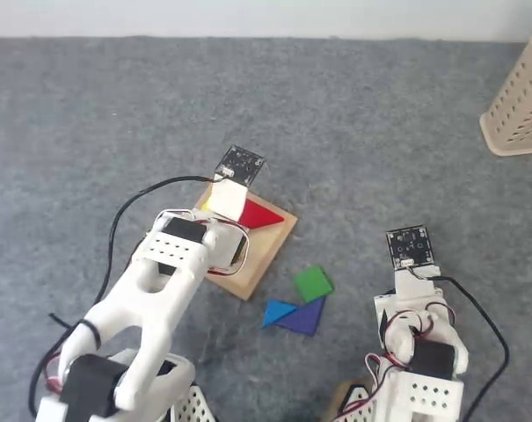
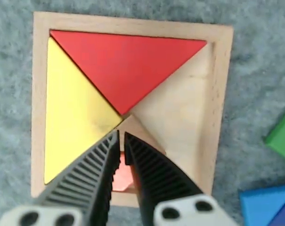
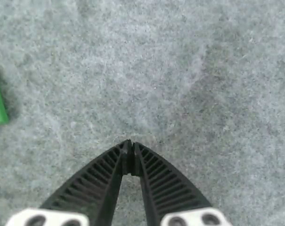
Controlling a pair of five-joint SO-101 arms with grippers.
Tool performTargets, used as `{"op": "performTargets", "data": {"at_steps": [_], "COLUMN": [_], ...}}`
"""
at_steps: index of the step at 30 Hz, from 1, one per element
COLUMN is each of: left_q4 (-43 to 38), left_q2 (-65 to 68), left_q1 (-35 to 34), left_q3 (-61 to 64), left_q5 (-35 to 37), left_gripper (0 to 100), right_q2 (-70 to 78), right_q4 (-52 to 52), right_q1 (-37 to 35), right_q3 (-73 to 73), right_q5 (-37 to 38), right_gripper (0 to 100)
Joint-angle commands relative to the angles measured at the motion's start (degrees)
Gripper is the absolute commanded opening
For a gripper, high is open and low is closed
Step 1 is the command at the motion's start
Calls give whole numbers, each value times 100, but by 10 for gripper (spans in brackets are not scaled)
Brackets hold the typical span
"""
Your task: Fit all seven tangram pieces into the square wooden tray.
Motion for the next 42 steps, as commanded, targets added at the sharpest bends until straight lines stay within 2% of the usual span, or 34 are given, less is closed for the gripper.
{"op": "performTargets", "data": {"at_steps": [1, 24, 33, 38, 42], "left_q4": [-114, -149, 404, 369, 686], "left_q2": [-185, -229, -237, -237, -193], "left_q1": [35, 0, -9, 220, 615], "left_q3": [-13, -4, -40, -127, -681], "left_q5": [70, 79, 26, -589, -598], "left_gripper": [15, 13, 13, 15, 16], "right_q2": [-84, -84, -84, -84, -84], "right_q4": [-75, -75, -75, -75, -75], "right_q1": [66, 66, 66, 66, 66], "right_q3": [35, 35, 35, 35, 35], "right_q5": [62, 62, 62, 62, 62], "right_gripper": [6, 6, 6, 6, 6]}}
